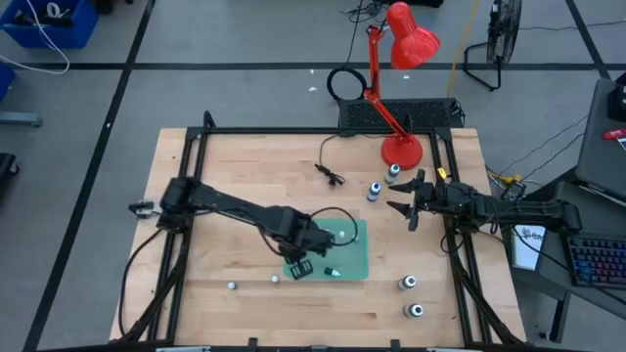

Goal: Pick & Place food coloring
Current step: Put the small yellow food coloring bottle into the light blue bin

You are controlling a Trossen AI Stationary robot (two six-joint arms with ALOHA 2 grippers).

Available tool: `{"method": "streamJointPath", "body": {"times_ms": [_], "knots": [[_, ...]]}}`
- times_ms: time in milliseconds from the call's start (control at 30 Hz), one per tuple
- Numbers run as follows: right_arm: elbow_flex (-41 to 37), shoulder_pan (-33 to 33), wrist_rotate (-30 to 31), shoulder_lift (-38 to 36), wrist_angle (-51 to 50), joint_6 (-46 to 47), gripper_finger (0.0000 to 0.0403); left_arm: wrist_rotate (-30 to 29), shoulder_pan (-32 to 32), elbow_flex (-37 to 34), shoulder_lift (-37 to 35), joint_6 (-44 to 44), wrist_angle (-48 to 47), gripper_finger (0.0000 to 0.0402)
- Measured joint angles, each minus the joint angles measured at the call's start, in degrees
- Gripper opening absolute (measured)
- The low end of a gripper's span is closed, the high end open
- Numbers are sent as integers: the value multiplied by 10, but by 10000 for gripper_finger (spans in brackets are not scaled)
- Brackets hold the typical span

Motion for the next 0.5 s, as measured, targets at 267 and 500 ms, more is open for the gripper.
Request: {"method": "streamJointPath", "body": {"times_ms": [267,500], "knots": [[0,0,0,0,0,0,222,24,2,22,61,10,-46,49],[0,0,0,0,0,0,222,31,-2,22,75,7,-37,49]]}}
